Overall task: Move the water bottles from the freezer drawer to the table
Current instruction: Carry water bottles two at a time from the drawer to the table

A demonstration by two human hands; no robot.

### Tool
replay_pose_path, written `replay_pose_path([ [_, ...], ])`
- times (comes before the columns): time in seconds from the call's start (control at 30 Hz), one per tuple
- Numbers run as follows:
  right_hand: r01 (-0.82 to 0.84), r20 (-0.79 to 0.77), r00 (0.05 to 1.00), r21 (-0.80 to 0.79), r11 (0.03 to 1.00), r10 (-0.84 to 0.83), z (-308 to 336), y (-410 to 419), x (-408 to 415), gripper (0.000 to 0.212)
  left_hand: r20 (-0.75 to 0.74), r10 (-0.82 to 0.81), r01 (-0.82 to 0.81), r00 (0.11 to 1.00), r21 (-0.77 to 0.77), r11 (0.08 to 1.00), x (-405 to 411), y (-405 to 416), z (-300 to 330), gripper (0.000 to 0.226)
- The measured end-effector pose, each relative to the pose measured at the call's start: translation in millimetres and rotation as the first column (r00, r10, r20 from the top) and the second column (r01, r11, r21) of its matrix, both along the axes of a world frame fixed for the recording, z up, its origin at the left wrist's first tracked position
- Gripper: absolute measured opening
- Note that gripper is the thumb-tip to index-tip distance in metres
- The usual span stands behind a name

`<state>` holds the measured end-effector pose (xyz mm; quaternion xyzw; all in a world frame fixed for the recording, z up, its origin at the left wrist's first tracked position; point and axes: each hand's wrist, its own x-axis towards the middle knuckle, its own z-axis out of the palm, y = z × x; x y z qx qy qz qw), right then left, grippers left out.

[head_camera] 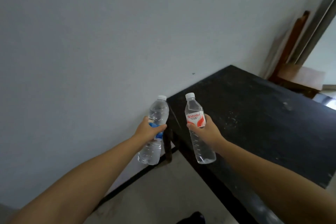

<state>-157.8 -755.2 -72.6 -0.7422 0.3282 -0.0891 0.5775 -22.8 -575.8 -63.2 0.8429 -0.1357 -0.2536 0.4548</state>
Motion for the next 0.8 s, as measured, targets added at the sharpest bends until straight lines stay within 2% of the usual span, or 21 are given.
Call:
replay_pose_path([
  [0.17, 0.158, -0.010, 0.987, 0.006, 0.987, -0.158, 8, -104, 42, 0.067, 0.005, -0.138, 0.138, 0.990, -0.021, 0.990, 70, -122, 12, 0.059],
  [0.3, 0.289, -0.039, 0.957, 0.009, 0.957, -0.288, 13, -159, 55, 0.066, -0.009, -0.218, 0.217, 0.976, -0.025, 0.976, 101, -187, 5, 0.058],
  [0.43, 0.401, -0.058, 0.915, 0.031, 0.916, -0.399, 7, -204, 60, 0.067, -0.058, -0.326, 0.326, 0.944, -0.015, 0.945, 122, -249, -6, 0.040],
  [0.6, 0.540, -0.040, 0.841, 0.010, 0.842, -0.539, -3, -261, 77, 0.070, -0.053, -0.451, 0.451, 0.891, -0.016, 0.892, 160, -345, -34, 0.078],
  [0.8, 0.677, -0.018, 0.736, 0.001, 0.736, -0.677, -12, -359, 121, 0.075, -0.021, -0.580, 0.577, 0.814, -0.083, 0.813, 199, -483, -24, 0.062],
])
